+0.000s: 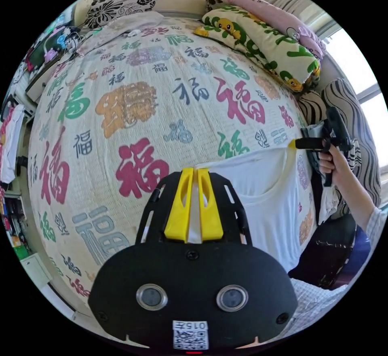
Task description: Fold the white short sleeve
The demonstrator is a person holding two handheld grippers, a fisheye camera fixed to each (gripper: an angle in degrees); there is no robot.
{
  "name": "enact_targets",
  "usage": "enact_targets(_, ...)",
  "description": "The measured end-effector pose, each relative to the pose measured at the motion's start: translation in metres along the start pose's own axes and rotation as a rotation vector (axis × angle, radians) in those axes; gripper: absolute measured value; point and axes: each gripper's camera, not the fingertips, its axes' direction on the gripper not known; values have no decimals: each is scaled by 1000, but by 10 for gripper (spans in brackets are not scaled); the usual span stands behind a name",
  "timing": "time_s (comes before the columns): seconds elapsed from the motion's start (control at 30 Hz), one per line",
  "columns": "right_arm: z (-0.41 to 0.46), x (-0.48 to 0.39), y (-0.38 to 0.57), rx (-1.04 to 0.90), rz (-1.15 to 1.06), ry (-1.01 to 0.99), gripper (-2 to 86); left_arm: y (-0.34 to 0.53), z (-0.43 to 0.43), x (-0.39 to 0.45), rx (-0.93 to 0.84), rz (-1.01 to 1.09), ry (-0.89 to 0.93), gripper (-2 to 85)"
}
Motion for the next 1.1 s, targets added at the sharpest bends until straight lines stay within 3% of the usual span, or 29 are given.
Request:
enact_targets(0.1,-1,14,-20,53,99,-12,28,-29,26,-8,-70,7,-62,15)
enact_targets(0.2,8,25,-37,9,147,124,58,-36,66,-15,-182,-18,-99,36)
enact_targets(0.33,-27,22,-26,40,-2,191,80,-10,53,-29,-45,-73,-3,71)
enact_targets(0.47,-87,42,34,111,-47,299,81,48,8,-34,68,-54,-122,76)
enact_targets(0.57,-104,66,97,21,-1,281,85,118,-23,-47,100,-154,-221,74)
enact_targets(0.67,-93,87,167,-151,97,310,104,193,-26,-64,20,-327,-46,77)
enact_targets(0.8,-70,108,233,-304,248,283,118,291,29,-47,-320,-454,114,89)
enact_targets(0.9,-53,117,259,-379,308,285,105,328,67,-30,-441,-468,130,95)
enact_targets(1.03,-28,119,266,-551,247,373,12,325,88,-19,-466,-412,17,39)
enact_targets(1.1,-28,115,267,-571,205,418,-1,321,85,-19,-476,-354,53,19)
